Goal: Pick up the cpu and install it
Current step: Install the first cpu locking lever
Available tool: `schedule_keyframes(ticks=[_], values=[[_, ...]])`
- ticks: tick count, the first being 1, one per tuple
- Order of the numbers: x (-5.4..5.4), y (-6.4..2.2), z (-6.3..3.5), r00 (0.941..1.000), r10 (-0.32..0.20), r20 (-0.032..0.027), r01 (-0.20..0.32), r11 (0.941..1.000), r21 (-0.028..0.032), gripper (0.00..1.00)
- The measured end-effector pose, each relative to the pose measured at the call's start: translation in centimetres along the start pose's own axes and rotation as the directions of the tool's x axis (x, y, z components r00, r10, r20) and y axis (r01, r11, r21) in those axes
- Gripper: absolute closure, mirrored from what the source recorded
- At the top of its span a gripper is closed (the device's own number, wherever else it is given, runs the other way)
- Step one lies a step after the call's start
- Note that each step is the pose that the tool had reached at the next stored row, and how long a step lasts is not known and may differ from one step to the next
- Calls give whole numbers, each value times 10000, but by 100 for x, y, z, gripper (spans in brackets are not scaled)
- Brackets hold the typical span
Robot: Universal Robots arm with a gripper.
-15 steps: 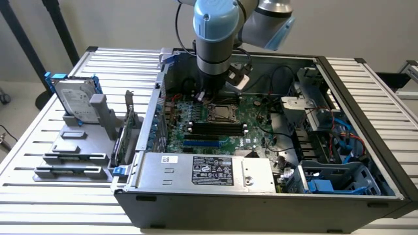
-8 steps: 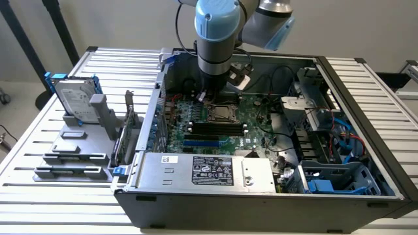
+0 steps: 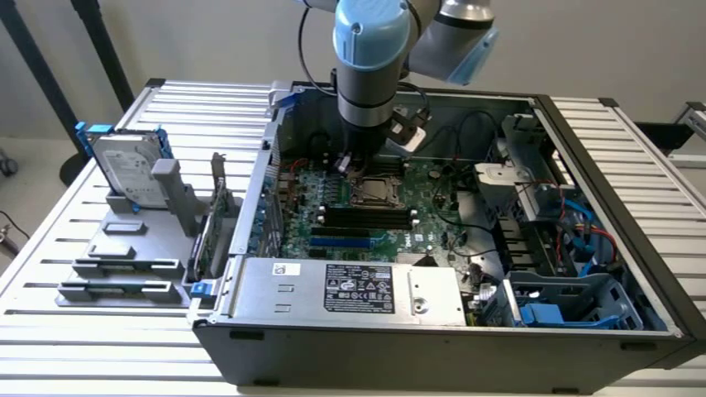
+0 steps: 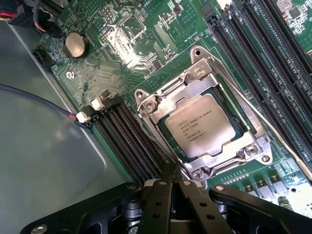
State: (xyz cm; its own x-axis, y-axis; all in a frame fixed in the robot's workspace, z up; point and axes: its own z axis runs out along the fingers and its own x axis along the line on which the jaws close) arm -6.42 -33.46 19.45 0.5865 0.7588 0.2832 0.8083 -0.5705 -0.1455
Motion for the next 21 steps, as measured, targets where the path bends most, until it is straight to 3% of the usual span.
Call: schedule_keyframes(ticks=[13, 21], values=[[38, 48, 14, 10000, -4, 86, 4, 10000, -57, 89], [85, 113, 22, 9999, -5, 107, 6, 10000, -73, 89]])
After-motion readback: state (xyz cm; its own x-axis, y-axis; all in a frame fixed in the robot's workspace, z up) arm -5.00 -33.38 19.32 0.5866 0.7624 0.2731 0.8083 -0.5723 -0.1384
